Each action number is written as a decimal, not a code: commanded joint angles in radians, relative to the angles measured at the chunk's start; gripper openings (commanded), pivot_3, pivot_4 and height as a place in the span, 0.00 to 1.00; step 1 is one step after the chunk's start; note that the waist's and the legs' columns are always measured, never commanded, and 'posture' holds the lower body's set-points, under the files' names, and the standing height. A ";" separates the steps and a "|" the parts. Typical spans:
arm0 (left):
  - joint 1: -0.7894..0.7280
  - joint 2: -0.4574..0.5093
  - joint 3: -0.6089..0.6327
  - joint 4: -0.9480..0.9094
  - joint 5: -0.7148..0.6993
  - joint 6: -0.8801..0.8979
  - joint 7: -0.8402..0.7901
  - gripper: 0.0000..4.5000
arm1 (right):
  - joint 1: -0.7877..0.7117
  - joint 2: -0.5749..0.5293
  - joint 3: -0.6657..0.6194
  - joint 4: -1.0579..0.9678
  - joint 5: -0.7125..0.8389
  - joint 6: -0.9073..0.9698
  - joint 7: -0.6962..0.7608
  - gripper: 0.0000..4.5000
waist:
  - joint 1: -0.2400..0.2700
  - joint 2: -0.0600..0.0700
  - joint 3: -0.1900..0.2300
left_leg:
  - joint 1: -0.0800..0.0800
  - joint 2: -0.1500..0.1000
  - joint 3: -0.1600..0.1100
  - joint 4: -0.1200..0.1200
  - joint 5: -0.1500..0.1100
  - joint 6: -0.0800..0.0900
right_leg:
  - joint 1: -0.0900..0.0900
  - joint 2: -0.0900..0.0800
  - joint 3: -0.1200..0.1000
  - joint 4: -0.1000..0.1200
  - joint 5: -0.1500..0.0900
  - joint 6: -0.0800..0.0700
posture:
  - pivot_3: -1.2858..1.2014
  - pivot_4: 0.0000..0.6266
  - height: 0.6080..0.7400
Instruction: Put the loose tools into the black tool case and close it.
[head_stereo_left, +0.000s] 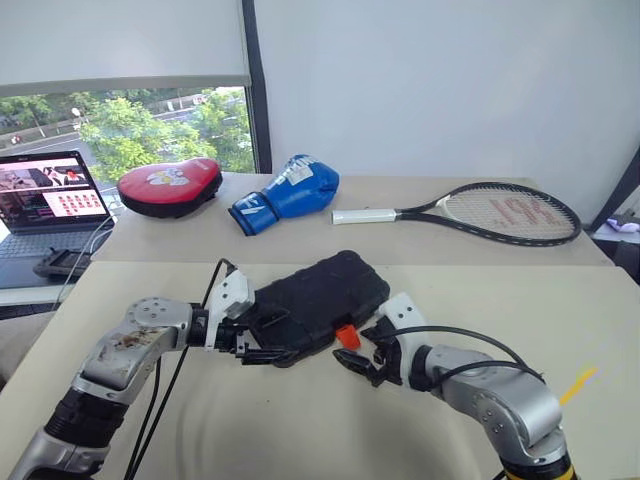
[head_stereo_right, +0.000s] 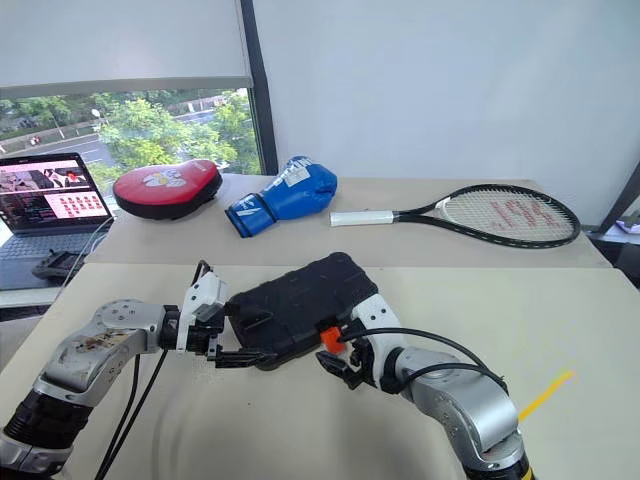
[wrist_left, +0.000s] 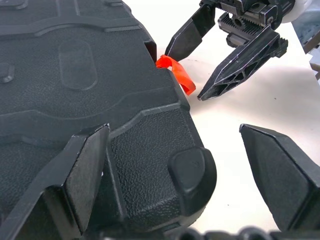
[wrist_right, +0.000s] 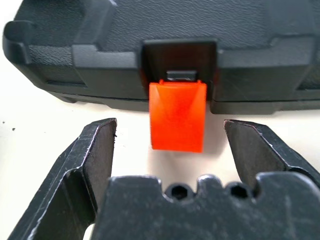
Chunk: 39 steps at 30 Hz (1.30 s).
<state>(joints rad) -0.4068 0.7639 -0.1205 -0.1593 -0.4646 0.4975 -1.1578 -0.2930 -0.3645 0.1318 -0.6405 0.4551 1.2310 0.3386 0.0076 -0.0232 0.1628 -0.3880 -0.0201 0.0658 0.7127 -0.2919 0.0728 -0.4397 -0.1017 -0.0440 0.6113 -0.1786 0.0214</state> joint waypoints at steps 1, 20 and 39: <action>0.000 0.006 -0.004 0.012 0.019 -0.008 -0.014 1.00 | -0.013 -0.008 0.003 -0.028 0.003 0.011 -0.011 0.64 | 0.000 0.000 0.000 | 0.000 0.000 0.000 0.000 0.000 0.000 | 0.000 0.000 0.000 0.000 0.000 0.000 | 0.52 0.24 1.00; 0.007 0.003 -0.039 0.018 0.062 -0.042 -0.055 1.00 | -0.050 -0.002 0.006 -0.015 -0.024 -0.156 -0.006 0.26 | -0.005 0.000 0.000 | 0.000 0.000 0.000 0.000 -0.001 0.001 | 0.000 0.000 0.000 0.000 0.000 0.000 | 0.52 0.24 1.00; 0.019 -0.006 -0.044 0.016 0.078 -0.052 -0.048 1.00 | 0.031 -0.175 -0.074 -0.069 0.047 -0.120 0.127 0.55 | -0.003 0.000 0.000 | 0.001 0.000 0.000 0.000 -0.002 0.004 | 0.001 0.000 0.000 0.000 0.000 0.000 | 0.52 0.24 1.00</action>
<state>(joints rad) -0.4066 0.7539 -0.1555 -0.1544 -0.4028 0.4352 -1.2110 -0.2658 -0.5196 0.1066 -0.6358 0.4489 1.0828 0.4327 0.0043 -0.0232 0.1626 -0.3865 -0.0195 0.0656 0.7130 -0.2941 0.0767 -0.4383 -0.1020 -0.0437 0.6114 -0.1785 0.0215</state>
